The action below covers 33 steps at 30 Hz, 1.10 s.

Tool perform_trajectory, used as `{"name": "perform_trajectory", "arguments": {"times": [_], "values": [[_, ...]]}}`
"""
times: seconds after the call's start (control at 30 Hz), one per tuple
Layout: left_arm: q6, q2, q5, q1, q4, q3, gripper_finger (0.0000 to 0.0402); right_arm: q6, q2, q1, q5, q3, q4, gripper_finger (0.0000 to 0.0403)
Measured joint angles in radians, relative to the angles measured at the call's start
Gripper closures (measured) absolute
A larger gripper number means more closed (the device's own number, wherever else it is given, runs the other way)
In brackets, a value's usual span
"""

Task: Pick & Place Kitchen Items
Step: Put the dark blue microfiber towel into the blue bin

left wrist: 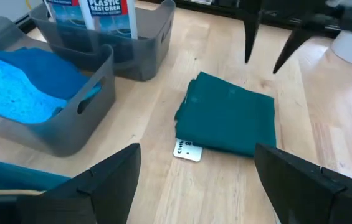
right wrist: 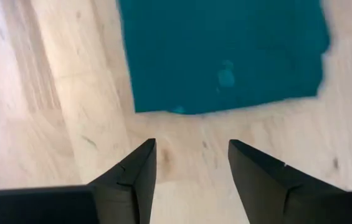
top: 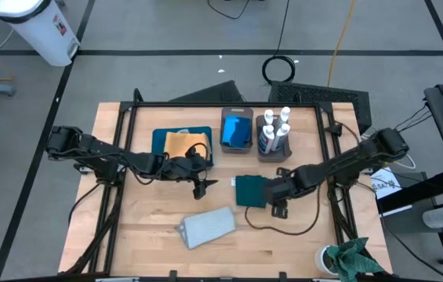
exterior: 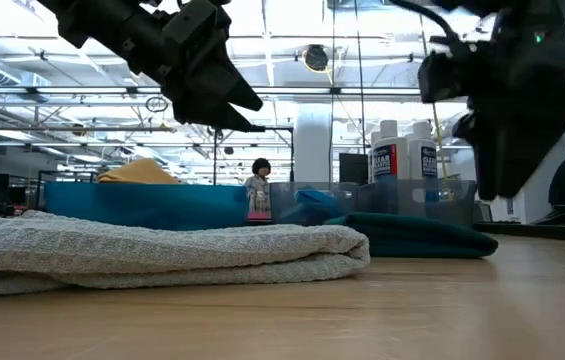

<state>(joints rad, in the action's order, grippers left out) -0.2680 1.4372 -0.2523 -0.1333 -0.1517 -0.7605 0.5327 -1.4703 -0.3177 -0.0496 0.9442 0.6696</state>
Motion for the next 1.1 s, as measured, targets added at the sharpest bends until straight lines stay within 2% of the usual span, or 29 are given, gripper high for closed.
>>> {"name": "perform_trajectory", "arguments": {"times": [0.13, 0.27, 0.4, 0.5, 0.6, 0.73, 1.1], "values": [[-0.006, 0.000, -0.003, 0.000, -0.002, 0.000, 0.0085, 0.227, 0.072, -0.025, -0.043, -0.043, -0.054, 0.0232], [0.000, 0.000, -0.003, 0.000, -0.007, 0.000, 0.0085, 0.390, 0.120, -0.003, -0.030, -0.154, -0.171, 0.0232], [-0.001, 0.000, -0.003, 0.000, -0.009, 0.000, 0.0085, 0.526, 0.134, 0.029, -0.028, -0.303, -0.351, 0.0232], [-0.002, 0.000, -0.003, 0.000, -0.009, 0.000, 0.0085, 0.589, 0.137, 0.052, -0.027, -0.418, -0.569, 0.0232], [-0.002, 0.000, -0.003, 0.000, -0.008, 0.000, 0.0085, 0.614, 0.131, 0.078, -0.036, -0.517, -0.774, 0.0232], [-0.002, 0.000, -0.003, 0.000, -0.009, 0.000, 0.0085, 0.614, 0.123, 0.102, -0.053, -0.594, -0.945, 0.0232], [-0.002, 0.000, -0.012, 0.000, -0.030, 0.000, 0.0085, 0.484, 0.012, 0.148, -0.111, -0.601, -1.083, 0.0235]]}}
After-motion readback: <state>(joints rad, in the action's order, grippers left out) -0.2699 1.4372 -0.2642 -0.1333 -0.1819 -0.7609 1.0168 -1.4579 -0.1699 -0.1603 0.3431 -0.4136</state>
